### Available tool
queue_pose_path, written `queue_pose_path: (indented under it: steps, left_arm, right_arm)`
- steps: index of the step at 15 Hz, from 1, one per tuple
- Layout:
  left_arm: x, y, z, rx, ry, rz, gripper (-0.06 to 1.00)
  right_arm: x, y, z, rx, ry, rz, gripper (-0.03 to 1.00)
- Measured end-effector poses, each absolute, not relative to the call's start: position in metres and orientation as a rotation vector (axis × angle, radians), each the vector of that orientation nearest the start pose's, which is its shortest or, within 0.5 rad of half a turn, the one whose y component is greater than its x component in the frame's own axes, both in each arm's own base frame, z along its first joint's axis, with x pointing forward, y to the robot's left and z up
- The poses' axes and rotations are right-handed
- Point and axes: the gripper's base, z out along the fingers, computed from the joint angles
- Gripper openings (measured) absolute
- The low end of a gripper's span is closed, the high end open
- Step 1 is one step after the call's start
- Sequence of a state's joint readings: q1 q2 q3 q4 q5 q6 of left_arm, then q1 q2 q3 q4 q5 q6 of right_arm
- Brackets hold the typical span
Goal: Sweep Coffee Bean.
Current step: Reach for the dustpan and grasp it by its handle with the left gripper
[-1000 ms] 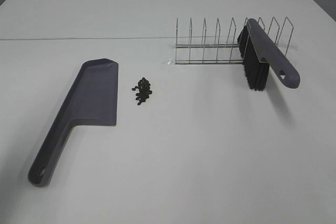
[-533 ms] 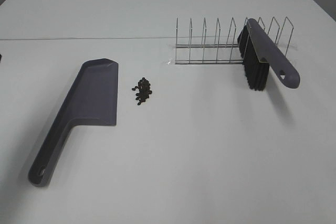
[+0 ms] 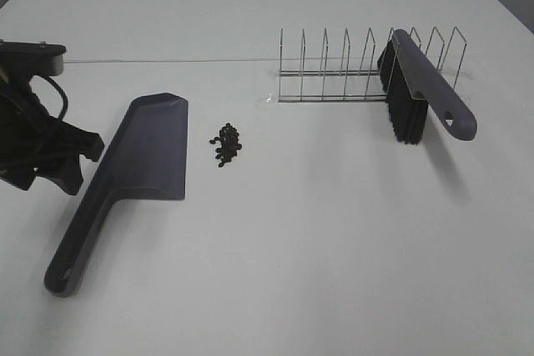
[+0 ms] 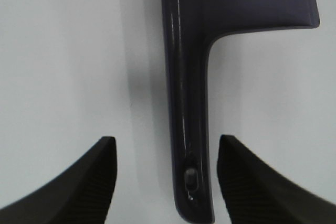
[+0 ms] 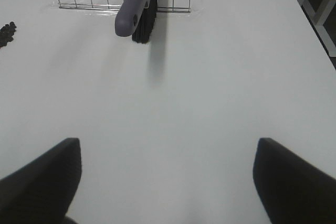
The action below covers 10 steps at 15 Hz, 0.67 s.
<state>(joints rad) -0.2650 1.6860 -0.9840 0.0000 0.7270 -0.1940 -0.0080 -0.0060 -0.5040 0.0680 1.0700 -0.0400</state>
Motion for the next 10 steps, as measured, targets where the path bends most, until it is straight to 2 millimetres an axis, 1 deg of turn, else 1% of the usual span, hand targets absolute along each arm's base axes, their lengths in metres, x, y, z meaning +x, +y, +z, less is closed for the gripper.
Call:
queue_pose_path:
  steps: [1, 3, 5, 7, 9, 10]
  left_arm:
    - [0.300, -0.088, 0.175, 0.120, 2.925, -0.079, 0.56]
    - [0.302, -0.096, 0.159, 0.131, 2.949, -0.076, 0.56]
    - [0.304, -0.096, 0.146, 0.129, 2.981, -0.052, 0.56]
    - [0.306, -0.097, 0.142, 0.130, 2.975, -0.050, 0.59]
    - [0.310, -0.098, 0.138, 0.129, 2.950, -0.060, 0.60]
    - [0.313, -0.099, 0.128, 0.130, 2.953, -0.059, 0.60]
  right_arm:
    - [-0.007, 0.005, 0.278, -0.037, 2.042, 0.051, 0.84]
    - [-0.007, 0.005, 0.278, -0.037, 2.042, 0.051, 0.84]
    - [-0.007, 0.005, 0.278, -0.037, 2.042, 0.051, 0.84]
    - [-0.007, 0.005, 0.278, -0.037, 2.042, 0.051, 0.84]
    - [-0.007, 0.005, 0.278, -0.037, 2.042, 0.051, 0.84]
    - [-0.007, 0.005, 0.278, -0.037, 2.042, 0.051, 0.84]
